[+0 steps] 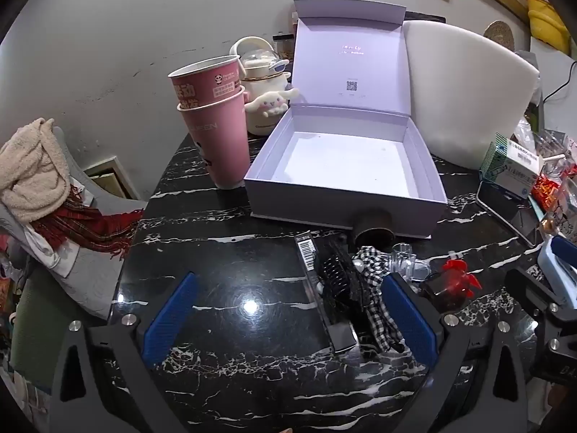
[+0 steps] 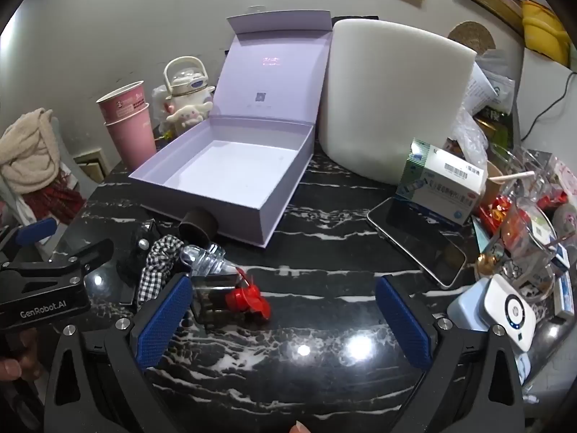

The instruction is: Organize rigid objects

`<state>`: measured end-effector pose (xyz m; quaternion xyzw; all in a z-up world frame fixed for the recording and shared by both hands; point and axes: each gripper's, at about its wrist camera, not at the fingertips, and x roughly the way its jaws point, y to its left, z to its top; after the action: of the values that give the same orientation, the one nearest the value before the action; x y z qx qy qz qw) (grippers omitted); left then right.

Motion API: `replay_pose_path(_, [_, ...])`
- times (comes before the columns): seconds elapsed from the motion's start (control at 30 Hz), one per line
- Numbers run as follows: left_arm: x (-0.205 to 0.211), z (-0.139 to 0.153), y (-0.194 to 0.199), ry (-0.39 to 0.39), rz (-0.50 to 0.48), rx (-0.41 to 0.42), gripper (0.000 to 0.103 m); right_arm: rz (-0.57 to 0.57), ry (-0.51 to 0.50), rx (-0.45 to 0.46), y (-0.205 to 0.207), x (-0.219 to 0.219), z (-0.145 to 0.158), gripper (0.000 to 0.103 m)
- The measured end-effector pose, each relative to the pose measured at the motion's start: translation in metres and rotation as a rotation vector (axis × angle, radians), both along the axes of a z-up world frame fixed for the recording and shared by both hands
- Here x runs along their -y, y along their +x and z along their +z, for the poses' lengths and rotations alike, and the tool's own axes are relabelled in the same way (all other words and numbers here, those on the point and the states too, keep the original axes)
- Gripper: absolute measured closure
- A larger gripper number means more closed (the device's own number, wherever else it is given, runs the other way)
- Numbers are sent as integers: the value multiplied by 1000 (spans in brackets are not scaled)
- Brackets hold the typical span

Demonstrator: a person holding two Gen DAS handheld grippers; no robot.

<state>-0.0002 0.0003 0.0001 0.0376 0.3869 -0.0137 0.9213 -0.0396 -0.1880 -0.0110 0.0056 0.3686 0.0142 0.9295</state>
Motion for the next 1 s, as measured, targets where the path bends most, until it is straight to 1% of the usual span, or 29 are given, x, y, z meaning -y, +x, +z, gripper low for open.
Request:
replay_pose_path(0.13, [-7, 1, -2, -32, -7, -8, 0, 0, -12, 7, -1, 1, 0, 0])
replay_pose_path(0.17, [-7, 1, -6, -22, 2, -2, 0, 0, -10, 6, -1, 1, 0, 0])
replay_pose_path(0.2, [-4, -1, -5, -1, 4, -13, 0, 0, -8, 5, -2, 1, 0, 0])
replay_pose_path(0.27, [-2, -1, -4, 1, 2, -24, 0, -1, -6, 2, -2, 2, 0, 0])
replay_pose_path(0.43, [-5, -1, -5, -46, -31, -17, 0, -3, 1, -3, -1, 2, 0, 0])
replay_pose_path(1.0, [-7, 2, -7, -41, -34, -26, 0, -7, 9, -3, -5, 4, 1, 0])
